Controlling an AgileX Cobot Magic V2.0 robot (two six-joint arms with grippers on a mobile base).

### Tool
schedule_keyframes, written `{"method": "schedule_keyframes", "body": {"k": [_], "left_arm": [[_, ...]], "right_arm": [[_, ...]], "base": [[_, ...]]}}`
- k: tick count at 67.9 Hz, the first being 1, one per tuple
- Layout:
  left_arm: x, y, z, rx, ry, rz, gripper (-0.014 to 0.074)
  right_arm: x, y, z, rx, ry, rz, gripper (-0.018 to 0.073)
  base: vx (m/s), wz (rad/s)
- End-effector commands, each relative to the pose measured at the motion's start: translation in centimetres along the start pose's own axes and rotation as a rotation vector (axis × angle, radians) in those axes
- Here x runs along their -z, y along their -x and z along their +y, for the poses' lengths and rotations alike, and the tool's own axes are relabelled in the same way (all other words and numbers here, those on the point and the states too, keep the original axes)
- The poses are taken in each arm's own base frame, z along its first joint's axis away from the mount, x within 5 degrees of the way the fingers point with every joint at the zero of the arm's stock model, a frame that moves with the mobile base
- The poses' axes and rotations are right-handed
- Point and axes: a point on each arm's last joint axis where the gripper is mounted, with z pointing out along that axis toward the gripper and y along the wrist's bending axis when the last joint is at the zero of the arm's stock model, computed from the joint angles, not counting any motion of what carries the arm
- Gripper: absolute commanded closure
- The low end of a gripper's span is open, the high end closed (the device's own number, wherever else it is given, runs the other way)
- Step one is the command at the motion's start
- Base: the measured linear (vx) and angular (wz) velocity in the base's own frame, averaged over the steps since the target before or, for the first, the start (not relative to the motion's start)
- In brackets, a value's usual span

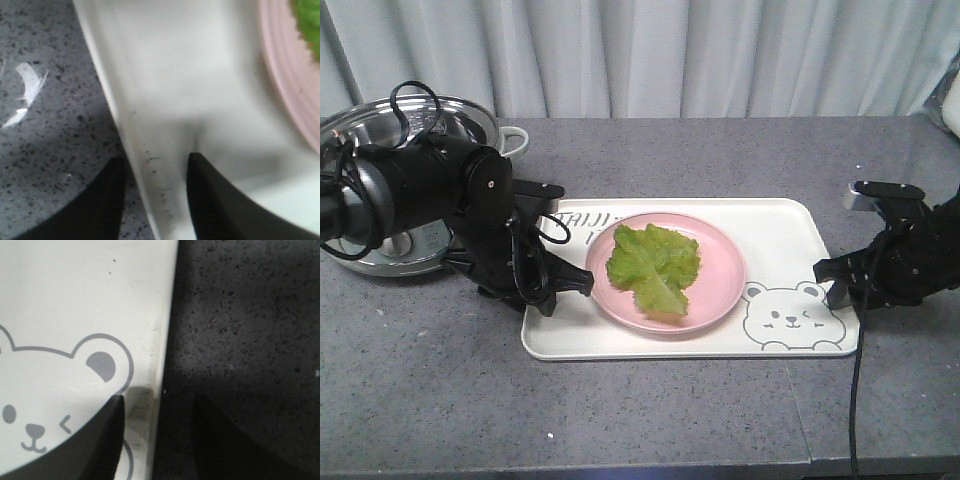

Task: Transfer vegetables to tray and serve
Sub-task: 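Close both grippers on the tray's opposite edges, then lift the tray off the counter with both grippers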

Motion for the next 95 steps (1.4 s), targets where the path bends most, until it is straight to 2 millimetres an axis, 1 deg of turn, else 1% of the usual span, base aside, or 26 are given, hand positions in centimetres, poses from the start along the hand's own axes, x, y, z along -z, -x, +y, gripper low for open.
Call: {"method": "schedule_keyframes", "body": {"k": [1, 5, 13, 24, 30, 43, 49, 62, 70, 87, 95], "left_arm": [[2.3, 0.4, -0.5, -0.008, -0.052, -0.073, 0.0515], [2.3, 0.4, -0.6, -0.015, -0.063, -0.075, 0.0606], [2.3, 0.5, -0.8, -0.016, -0.087, -0.076, 0.0604], [2.6, 0.6, -1.3, -0.027, -0.142, -0.100, 0.0603], [2.9, 0.7, -1.6, -0.030, -0.172, -0.116, 0.0603], [4.2, 0.7, -2.0, -0.007, -0.220, -0.166, 0.0603], [5.3, 0.8, -2.2, -0.018, -0.244, -0.207, 0.0603], [7.9, 0.3, -2.3, -0.014, -0.276, -0.269, 0.0603], [9.7, -0.2, -2.3, -0.024, -0.285, -0.301, 0.0603], [13.9, -1.5, -2.2, -0.038, -0.307, -0.401, 0.0603], [15.2, -2.0, -2.1, -0.043, -0.313, -0.434, 0.0603]], "right_arm": [[0.9, 0.1, 0.3, 0.002, 0.014, -0.008, 0.0398], [0.9, 0.1, 0.3, -0.001, 0.018, -0.005, 0.0465], [0.9, 0.1, 0.3, 0.000, 0.023, -0.003, 0.0576], [1.0, 0.2, 0.6, -0.023, 0.049, -0.017, 0.0568], [1.6, 0.3, 0.8, -0.024, 0.053, -0.037, 0.0568], [4.8, 0.3, 1.6, -0.002, 0.047, -0.130, 0.0565], [6.4, 0.2, 2.0, 0.008, 0.045, -0.173, 0.0565], [8.8, -0.2, 2.7, 0.023, 0.044, -0.233, 0.0565], [9.8, -0.5, 3.1, 0.033, 0.059, -0.229, 0.0565], [11.6, -0.4, 3.8, 0.051, 0.095, -0.214, 0.0565], [12.5, -0.5, 4.2, 0.054, 0.112, -0.208, 0.0565]], "base": [[0.00, 0.00], [0.00, 0.00], [0.00, 0.00], [0.00, 0.00], [0.00, 0.00], [0.00, 0.00], [0.00, 0.00], [0.00, 0.00], [0.00, 0.00], [0.00, 0.00], [0.00, 0.00]]}}
